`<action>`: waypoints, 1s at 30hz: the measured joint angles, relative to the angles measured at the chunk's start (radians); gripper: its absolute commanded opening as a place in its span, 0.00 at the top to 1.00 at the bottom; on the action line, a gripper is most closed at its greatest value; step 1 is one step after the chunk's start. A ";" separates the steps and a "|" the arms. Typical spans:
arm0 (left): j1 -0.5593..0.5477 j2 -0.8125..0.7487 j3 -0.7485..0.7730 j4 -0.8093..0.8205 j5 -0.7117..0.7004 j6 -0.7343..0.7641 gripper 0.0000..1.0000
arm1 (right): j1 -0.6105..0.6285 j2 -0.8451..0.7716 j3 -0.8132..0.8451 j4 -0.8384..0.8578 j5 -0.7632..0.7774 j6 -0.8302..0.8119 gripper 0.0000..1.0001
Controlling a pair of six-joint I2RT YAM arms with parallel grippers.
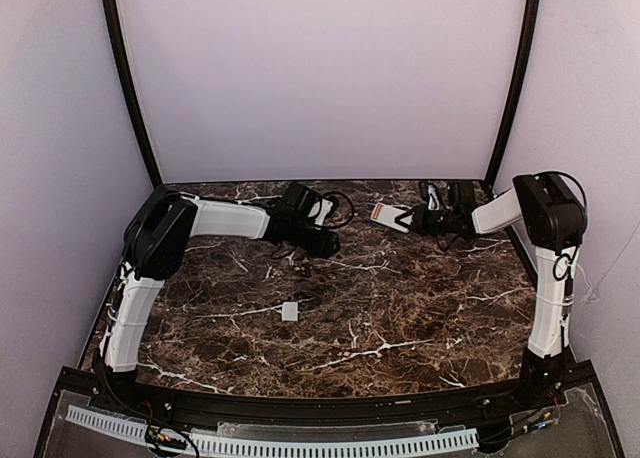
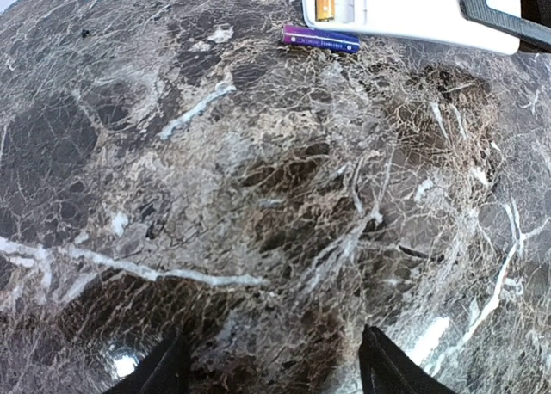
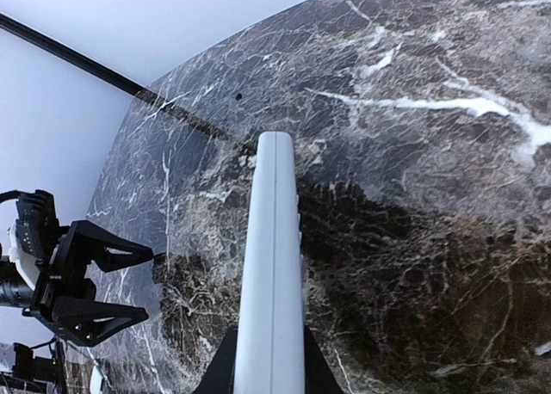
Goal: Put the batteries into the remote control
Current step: Move the right arm with the battery to the center of the board.
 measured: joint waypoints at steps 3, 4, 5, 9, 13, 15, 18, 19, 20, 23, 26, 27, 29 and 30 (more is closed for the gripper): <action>0.003 0.000 -0.002 0.006 0.001 -0.004 0.32 | 0.008 0.000 -0.025 0.027 -0.035 0.011 1.00; 0.003 0.000 -0.002 0.008 0.002 -0.007 0.32 | 0.011 0.000 -0.034 0.036 -0.045 0.014 1.00; 0.004 0.000 -0.004 0.013 0.004 -0.010 0.32 | 0.017 0.000 -0.043 0.047 -0.056 0.015 1.00; 0.010 0.000 -0.008 0.026 0.015 -0.026 0.32 | 0.043 -0.013 -0.089 0.080 -0.095 0.023 1.00; 0.014 0.000 -0.008 0.030 0.042 -0.046 0.32 | 0.052 -0.059 -0.154 0.089 -0.111 0.043 1.00; 0.014 0.000 -0.011 0.035 0.060 -0.057 0.33 | 0.052 -0.087 -0.176 0.069 -0.109 0.048 1.00; 0.016 -0.004 -0.031 0.066 0.085 -0.075 0.34 | 0.052 -0.122 -0.185 0.037 -0.103 0.046 1.00; 0.016 -0.014 -0.054 0.085 0.095 -0.083 0.34 | 0.052 -0.135 -0.187 0.029 -0.102 0.044 1.00; 0.016 -0.030 -0.082 0.097 0.105 -0.092 0.35 | 0.052 -0.151 -0.190 0.019 -0.097 0.043 1.00; 0.011 -0.075 -0.157 0.120 0.133 -0.123 0.37 | 0.052 -0.203 -0.212 -0.005 -0.085 0.033 1.00; 0.001 -0.109 -0.217 0.145 0.143 -0.143 0.41 | 0.051 -0.242 -0.229 -0.023 -0.080 0.020 1.00; -0.002 -0.117 -0.233 0.150 0.148 -0.150 0.45 | 0.050 -0.253 -0.234 -0.030 -0.079 0.016 1.00; -0.010 -0.134 -0.263 0.161 0.157 -0.156 0.48 | 0.048 -0.274 -0.249 -0.045 -0.080 0.008 1.00; -0.015 -0.141 -0.275 0.163 0.159 -0.154 0.49 | 0.048 -0.283 -0.257 -0.049 -0.080 0.005 1.00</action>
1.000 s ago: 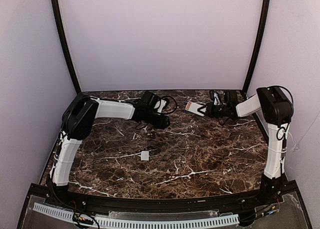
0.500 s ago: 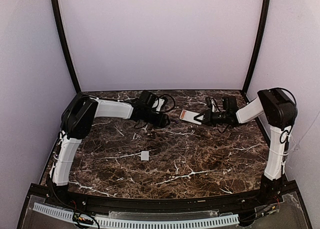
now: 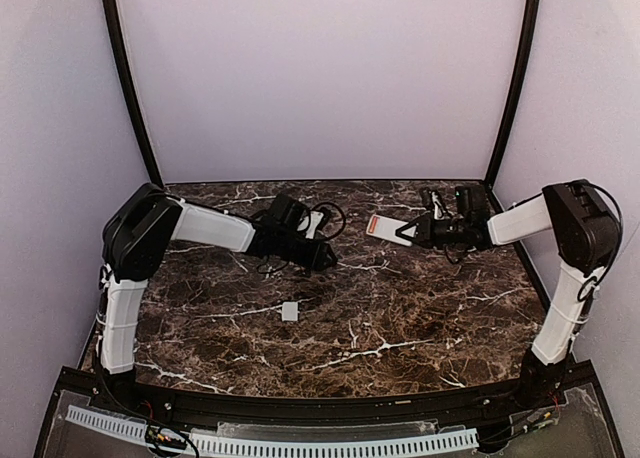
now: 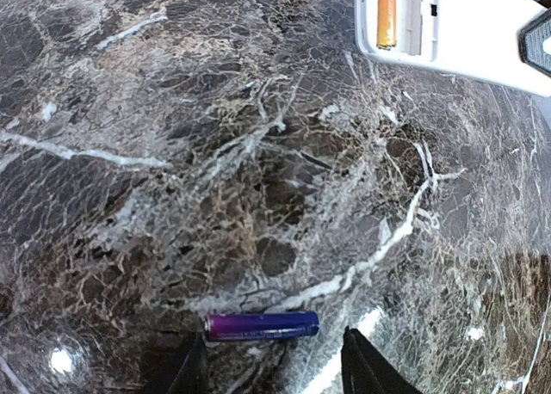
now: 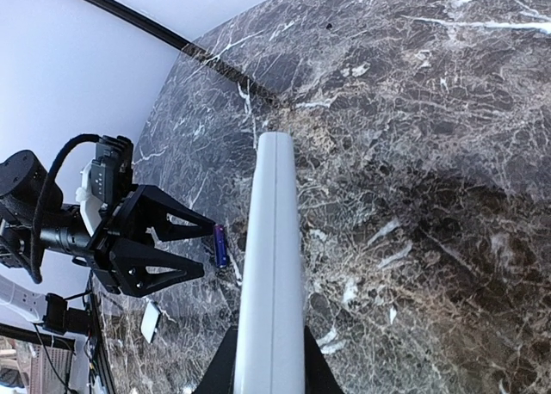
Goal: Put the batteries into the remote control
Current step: Move the right arm with the battery to the center of the board, then pick up the battery from the center of the board.
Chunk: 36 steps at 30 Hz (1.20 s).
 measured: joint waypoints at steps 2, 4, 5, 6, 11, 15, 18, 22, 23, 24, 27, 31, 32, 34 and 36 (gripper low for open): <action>-0.008 -0.014 -0.019 -0.002 -0.001 0.012 0.51 | 0.000 -0.023 -0.023 -0.013 -0.001 -0.010 1.00; -0.014 -0.031 -0.040 -0.013 -0.002 0.029 0.52 | 0.000 -0.045 -0.044 -0.027 -0.002 -0.020 1.00; -0.018 -0.043 -0.055 -0.023 -0.003 0.037 0.52 | 0.000 -0.059 -0.054 -0.040 -0.002 -0.026 1.00; -0.021 -0.057 -0.072 -0.030 -0.004 0.045 0.52 | 0.000 -0.072 -0.062 -0.051 -0.003 -0.032 1.00; -0.027 -0.153 -0.179 -0.074 -0.030 0.081 0.43 | -0.001 -0.147 -0.096 -0.089 -0.003 -0.060 1.00; -0.030 -0.217 -0.211 -0.120 -0.075 0.166 0.37 | -0.002 -0.200 -0.127 -0.114 -0.003 -0.080 1.00; -0.034 -0.256 -0.211 -0.151 -0.103 0.291 0.33 | -0.003 -0.228 -0.152 -0.128 -0.007 -0.094 1.00; -0.040 -0.277 -0.193 -0.196 -0.097 0.478 0.33 | -0.005 -0.254 -0.185 -0.138 -0.011 -0.106 1.00; -0.040 -0.272 -0.179 -0.211 -0.087 0.518 0.33 | -0.006 -0.262 -0.193 -0.142 -0.012 -0.111 1.00; -0.040 -0.262 -0.157 -0.233 -0.071 0.564 0.34 | -0.006 -0.273 -0.200 -0.150 -0.014 -0.116 1.00; -0.040 -0.217 -0.089 -0.270 -0.025 0.678 0.35 | -0.008 -0.306 -0.212 -0.164 -0.021 -0.122 1.00; -0.040 -0.157 -0.034 -0.297 0.028 0.792 0.35 | -0.010 -0.361 -0.226 -0.179 -0.029 -0.134 1.00; -0.040 -0.143 -0.024 -0.306 0.040 0.820 0.35 | -0.010 -0.372 -0.230 -0.182 -0.030 -0.138 1.00; -0.040 -0.124 -0.005 -0.320 0.052 0.863 0.36 | -0.012 -0.392 -0.240 -0.187 -0.031 -0.143 1.00; -0.040 -0.101 0.026 -0.336 0.062 0.905 0.36 | -0.013 -0.404 -0.249 -0.193 -0.033 -0.146 1.00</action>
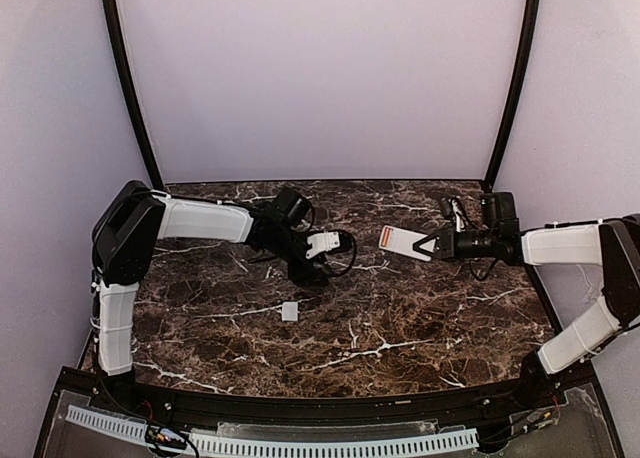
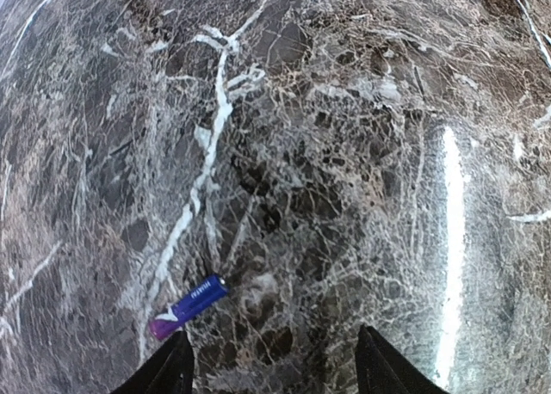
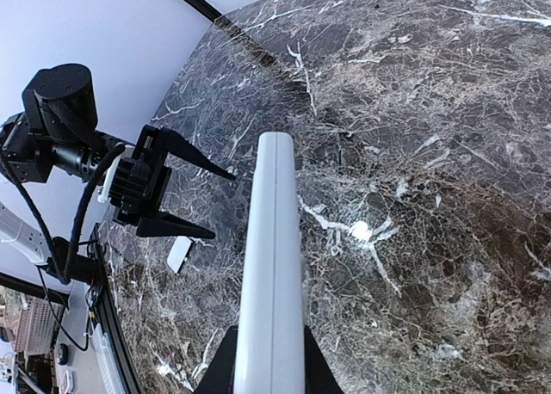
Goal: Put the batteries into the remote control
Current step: Pick up the battery from the center of the board.
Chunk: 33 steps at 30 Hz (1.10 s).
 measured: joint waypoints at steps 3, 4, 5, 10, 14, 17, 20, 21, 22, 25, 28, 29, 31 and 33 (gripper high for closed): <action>0.001 0.034 0.063 -0.026 0.008 0.064 0.38 | -0.002 -0.015 -0.014 -0.013 0.000 -0.006 1.00; 0.002 0.050 0.094 -0.039 0.013 0.087 0.38 | -0.003 -0.019 -0.017 -0.016 0.000 -0.008 1.00; 0.002 0.062 0.114 -0.042 0.015 0.102 0.40 | -0.004 -0.024 -0.020 -0.023 0.000 -0.010 1.00; 0.007 0.134 0.228 -0.099 0.028 0.171 0.47 | -0.013 -0.041 -0.031 -0.037 0.000 -0.018 1.00; 0.014 0.173 0.270 -0.134 0.046 0.181 0.43 | -0.021 -0.041 -0.032 -0.044 0.000 -0.022 1.00; 0.016 0.185 0.278 -0.145 0.063 0.161 0.43 | -0.022 -0.041 -0.033 -0.048 0.000 -0.024 1.00; 0.016 0.198 0.302 -0.150 0.077 0.134 0.43 | -0.023 -0.041 -0.033 -0.051 0.000 -0.026 1.00; 0.017 0.203 0.315 -0.154 0.080 0.125 0.42 | -0.023 -0.041 -0.033 -0.051 0.000 -0.026 1.00; 0.018 0.210 0.328 -0.159 0.084 0.116 0.42 | -0.023 -0.041 -0.033 -0.051 0.000 -0.027 1.00; 0.018 0.230 0.369 -0.174 0.083 0.087 0.42 | -0.023 -0.041 -0.033 -0.051 -0.001 -0.029 1.00; 0.018 0.234 0.384 -0.177 0.060 0.011 0.39 | -0.026 -0.041 -0.033 -0.052 -0.001 -0.033 1.00; 0.018 0.234 0.385 -0.174 0.047 -0.016 0.39 | -0.027 -0.041 -0.033 -0.053 -0.001 -0.034 1.00; 0.018 0.229 0.372 -0.141 0.000 -0.100 0.37 | -0.029 -0.041 -0.033 -0.053 -0.003 -0.039 1.00; 0.017 0.199 0.317 -0.088 -0.068 -0.212 0.36 | -0.033 -0.041 -0.033 -0.053 -0.009 -0.044 1.00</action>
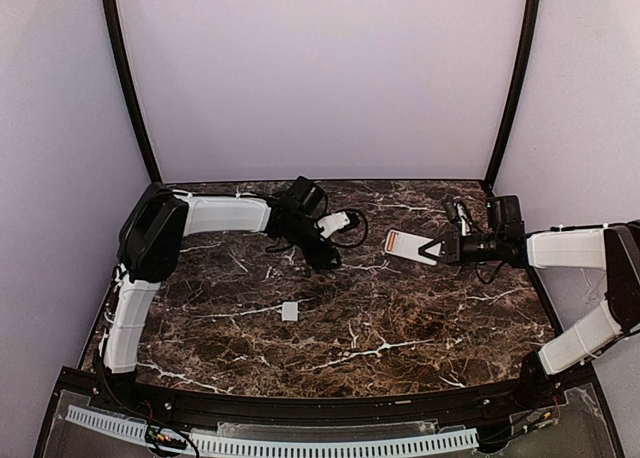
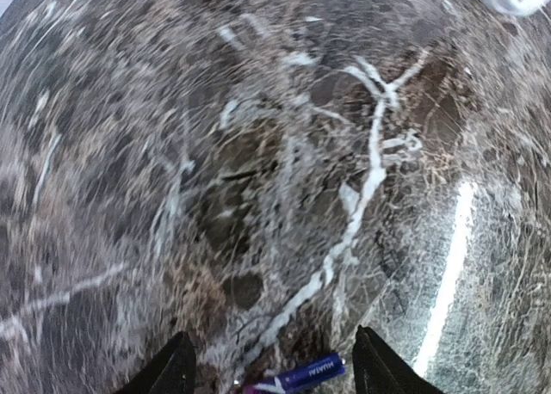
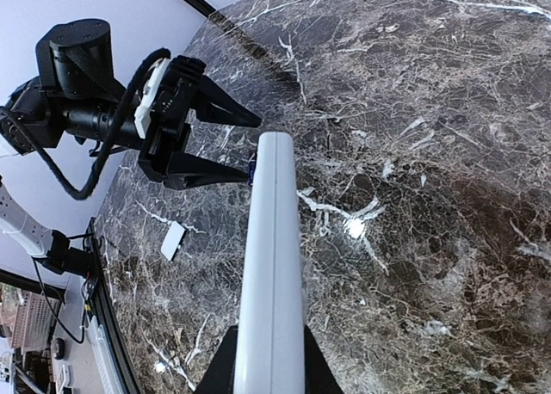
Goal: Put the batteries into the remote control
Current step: Pick up the battery from the center of the board.
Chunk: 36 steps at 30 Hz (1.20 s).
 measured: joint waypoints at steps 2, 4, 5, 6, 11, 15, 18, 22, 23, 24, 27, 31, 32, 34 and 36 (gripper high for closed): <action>-0.003 -0.048 -0.072 0.045 -0.070 -0.126 0.36 | -0.008 0.000 0.000 0.001 -0.013 -0.008 1.00; -0.007 -0.102 -0.128 0.076 -0.137 -0.241 0.34 | -0.017 -0.005 -0.003 0.006 -0.032 -0.016 1.00; -0.010 -0.127 -0.148 0.089 -0.166 -0.286 0.34 | -0.021 -0.011 -0.010 0.016 -0.047 -0.019 1.00; -0.017 -0.159 -0.175 0.110 -0.209 -0.339 0.34 | -0.024 -0.021 -0.019 0.025 -0.065 -0.021 1.00; -0.063 -0.275 -0.269 0.188 -0.333 -0.537 0.34 | -0.028 -0.073 -0.058 0.079 -0.156 -0.035 1.00; -0.090 -0.312 -0.327 0.224 -0.393 -0.687 0.35 | -0.028 -0.114 -0.085 0.130 -0.222 -0.041 1.00; -0.099 -0.313 -0.363 0.233 -0.444 -0.784 0.34 | -0.028 -0.145 -0.097 0.156 -0.259 -0.045 1.00; -0.109 -0.313 -0.399 0.246 -0.489 -0.872 0.34 | -0.028 -0.173 -0.099 0.177 -0.284 -0.046 1.00; -0.111 -0.313 -0.403 0.251 -0.491 -0.883 0.34 | -0.028 -0.176 -0.099 0.180 -0.285 -0.047 1.00; -0.114 -0.313 -0.408 0.259 -0.492 -0.892 0.33 | -0.028 -0.177 -0.099 0.182 -0.286 -0.048 1.00; -0.117 -0.313 -0.410 0.271 -0.492 -0.898 0.34 | -0.028 -0.177 -0.101 0.182 -0.285 -0.048 1.00; -0.119 -0.298 -0.370 0.239 -0.504 -0.924 0.37 | -0.028 -0.180 -0.109 0.176 -0.280 -0.051 1.00; -0.122 -0.292 -0.357 0.231 -0.509 -0.944 0.38 | -0.028 -0.181 -0.111 0.175 -0.278 -0.053 1.00; -0.129 -0.283 -0.341 0.222 -0.521 -0.989 0.38 | -0.028 -0.184 -0.111 0.174 -0.274 -0.056 1.00; -0.138 -0.269 -0.324 0.207 -0.547 -1.037 0.39 | -0.028 -0.186 -0.111 0.174 -0.271 -0.056 1.00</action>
